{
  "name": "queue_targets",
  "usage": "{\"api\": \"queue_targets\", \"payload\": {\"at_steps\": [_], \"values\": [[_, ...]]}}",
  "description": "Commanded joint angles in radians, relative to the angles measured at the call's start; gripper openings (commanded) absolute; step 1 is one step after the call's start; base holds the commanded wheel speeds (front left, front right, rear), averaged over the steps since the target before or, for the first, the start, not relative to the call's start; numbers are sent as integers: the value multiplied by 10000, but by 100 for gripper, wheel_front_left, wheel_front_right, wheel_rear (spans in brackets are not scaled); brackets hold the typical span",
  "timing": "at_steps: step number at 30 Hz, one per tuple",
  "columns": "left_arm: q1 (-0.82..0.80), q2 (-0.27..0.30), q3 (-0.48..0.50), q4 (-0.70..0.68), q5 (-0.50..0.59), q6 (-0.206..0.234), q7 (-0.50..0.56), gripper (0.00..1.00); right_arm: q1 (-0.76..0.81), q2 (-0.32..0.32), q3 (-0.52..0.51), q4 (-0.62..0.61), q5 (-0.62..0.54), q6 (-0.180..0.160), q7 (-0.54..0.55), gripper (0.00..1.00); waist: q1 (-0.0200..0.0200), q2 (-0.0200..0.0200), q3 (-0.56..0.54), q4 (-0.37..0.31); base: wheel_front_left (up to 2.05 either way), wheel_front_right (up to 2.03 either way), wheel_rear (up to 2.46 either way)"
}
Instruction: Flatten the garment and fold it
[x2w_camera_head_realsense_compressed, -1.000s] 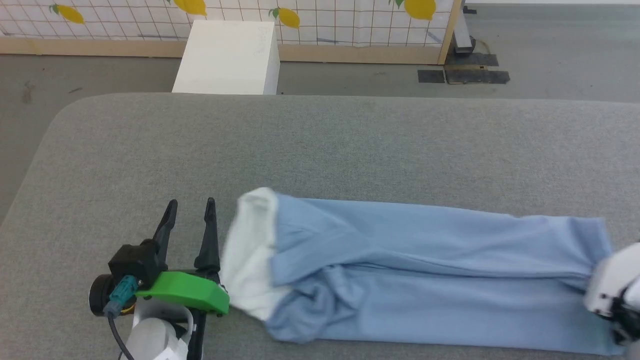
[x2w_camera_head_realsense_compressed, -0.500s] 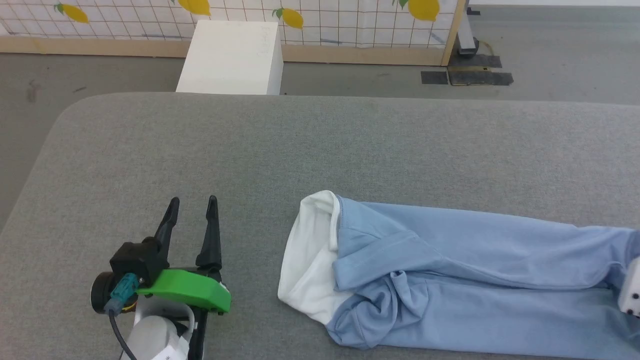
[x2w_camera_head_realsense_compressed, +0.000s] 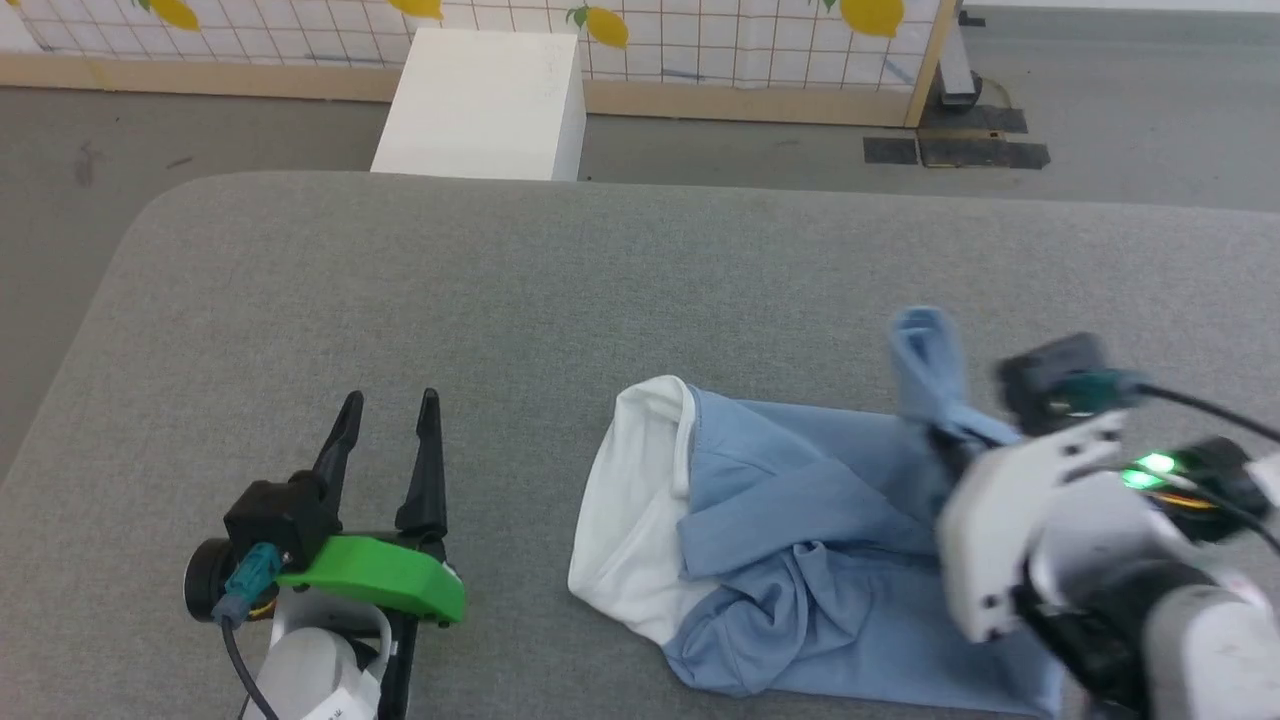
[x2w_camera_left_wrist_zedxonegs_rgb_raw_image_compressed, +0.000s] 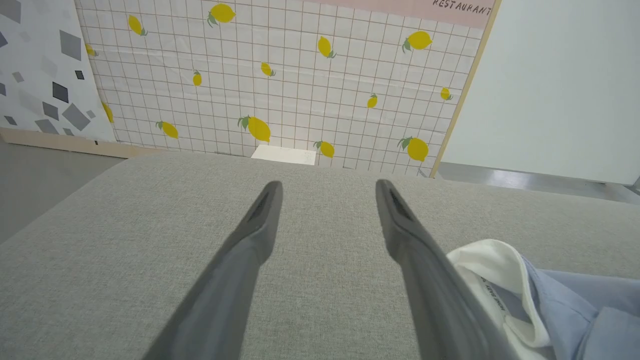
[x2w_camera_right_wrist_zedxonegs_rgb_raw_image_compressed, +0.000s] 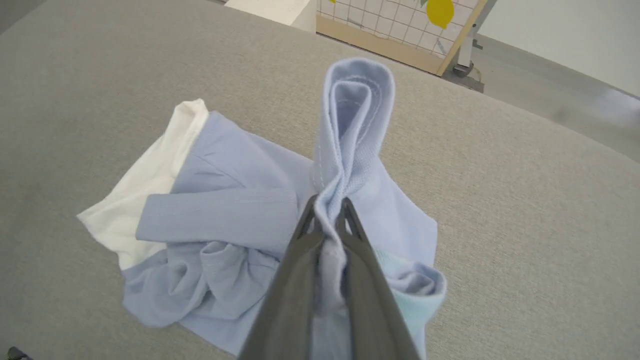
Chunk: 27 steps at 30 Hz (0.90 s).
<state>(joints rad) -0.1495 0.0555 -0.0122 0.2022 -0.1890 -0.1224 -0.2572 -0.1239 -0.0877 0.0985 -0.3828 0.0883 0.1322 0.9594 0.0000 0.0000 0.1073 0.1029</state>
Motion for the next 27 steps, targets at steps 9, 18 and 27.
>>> {"api": "queue_targets", "payload": {"at_steps": [9, 18, 27], "values": [[-537, -51, -267, -42, -32, -44, -45, 100, -1985, 301, 2862, 2922, 195, -15, -1314, 0, 0, 0, 575, 435, 0, 0, 0], [-767, -52, -403, -39, -196, 35, -45, 100, -3912, 373, 4753, 7204, 2439, -15, -3340, 100, 0, 0, 1000, 737, 0, 0, 0], [-658, -52, -322, -46, -145, 70, -45, 100, -4259, 374, 4373, 5914, 4253, -15, -6793, 100, 0, 0, 579, 473, 0, 0, 0]]}}
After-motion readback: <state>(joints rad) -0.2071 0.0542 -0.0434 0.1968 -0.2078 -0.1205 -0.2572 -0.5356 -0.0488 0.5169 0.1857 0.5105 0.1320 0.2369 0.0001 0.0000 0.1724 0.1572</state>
